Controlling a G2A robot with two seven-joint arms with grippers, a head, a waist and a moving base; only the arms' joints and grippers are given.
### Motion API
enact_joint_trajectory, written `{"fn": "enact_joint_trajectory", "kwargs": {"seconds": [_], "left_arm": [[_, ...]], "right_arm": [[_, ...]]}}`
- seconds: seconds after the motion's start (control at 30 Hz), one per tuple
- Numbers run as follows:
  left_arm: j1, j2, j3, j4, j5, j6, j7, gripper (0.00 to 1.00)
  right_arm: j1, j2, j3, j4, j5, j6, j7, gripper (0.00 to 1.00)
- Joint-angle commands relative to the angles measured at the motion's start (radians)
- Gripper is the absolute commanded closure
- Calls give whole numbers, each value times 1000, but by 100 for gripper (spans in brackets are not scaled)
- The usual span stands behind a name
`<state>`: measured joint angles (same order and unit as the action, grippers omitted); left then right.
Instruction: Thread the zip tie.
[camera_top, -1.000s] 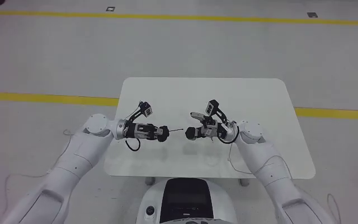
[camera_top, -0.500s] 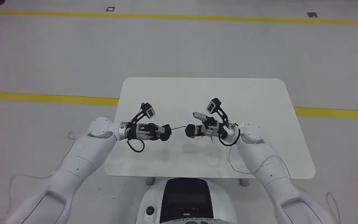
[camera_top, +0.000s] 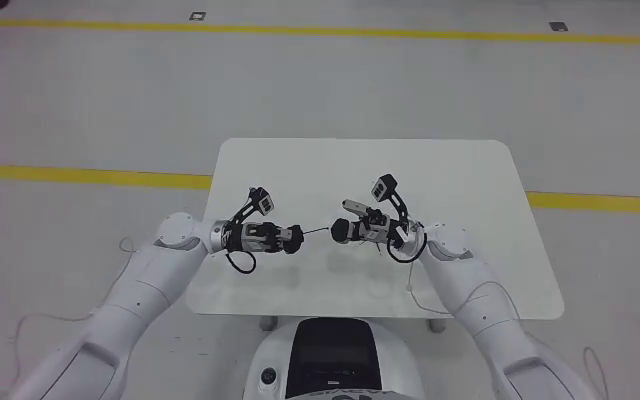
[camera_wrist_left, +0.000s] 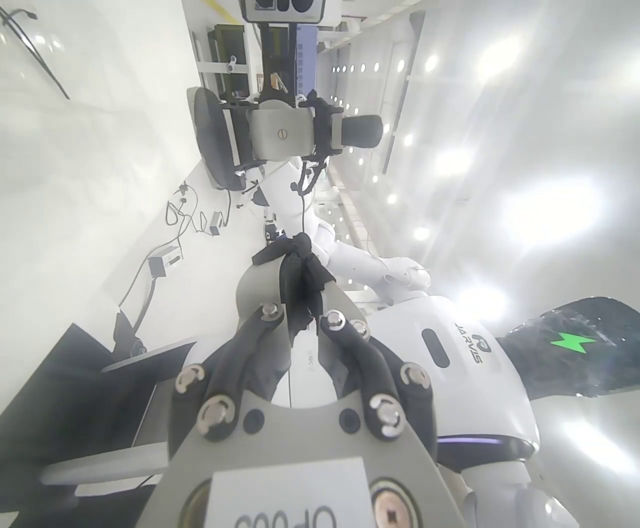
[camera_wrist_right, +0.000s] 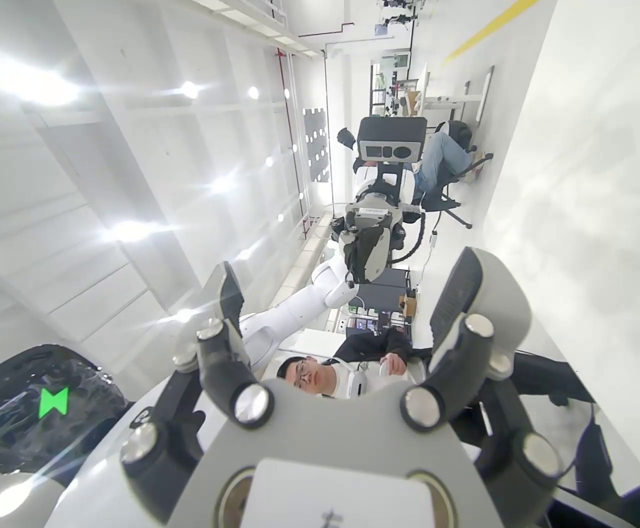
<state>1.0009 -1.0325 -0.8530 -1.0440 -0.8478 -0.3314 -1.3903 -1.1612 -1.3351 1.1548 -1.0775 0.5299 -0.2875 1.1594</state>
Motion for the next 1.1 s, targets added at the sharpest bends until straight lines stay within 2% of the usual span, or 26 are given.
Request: {"fn": "enact_joint_trajectory", "kwargs": {"seconds": [0.0,0.2,0.37,0.4,0.5,0.6,0.8,0.9,0.93,1.0,1.03,1.07], "left_arm": [[-4,-4,6,19,-2,-4,0,100],[-19,-13,25,47,-18,-9,0,100],[-17,-13,26,45,-18,-6,7,100],[-9,-15,28,30,-25,6,26,100],[-5,-15,27,25,-26,10,23,100],[-6,-18,27,34,-39,9,2,100],[-16,-24,37,50,-35,-9,0,100],[-22,-23,42,51,-24,-9,0,100],[-25,-22,44,49,-17,-9,0,100],[-26,-21,46,47,-14,-9,0,100],[-27,-20,47,47,-12,-9,0,100],[-28,-19,47,48,-11,-9,0,100]], "right_arm": [[-2,2,1,-6,-12,-6,-14,0],[-9,4,0,-27,1,-7,-7,0],[-9,4,0,-27,1,-7,-7,0],[-17,4,-2,-38,-6,-2,-31,0],[-26,6,-6,-53,-8,4,-44,0],[-27,7,-8,-52,5,5,-34,0],[-20,10,-14,-36,29,16,5,0],[-10,13,-12,-18,47,42,44,13],[-7,14,-11,-13,53,47,53,22],[0,16,-10,0,59,56,67,33],[2,16,-11,4,64,59,72,47],[4,17,-11,8,67,61,77,52]]}}
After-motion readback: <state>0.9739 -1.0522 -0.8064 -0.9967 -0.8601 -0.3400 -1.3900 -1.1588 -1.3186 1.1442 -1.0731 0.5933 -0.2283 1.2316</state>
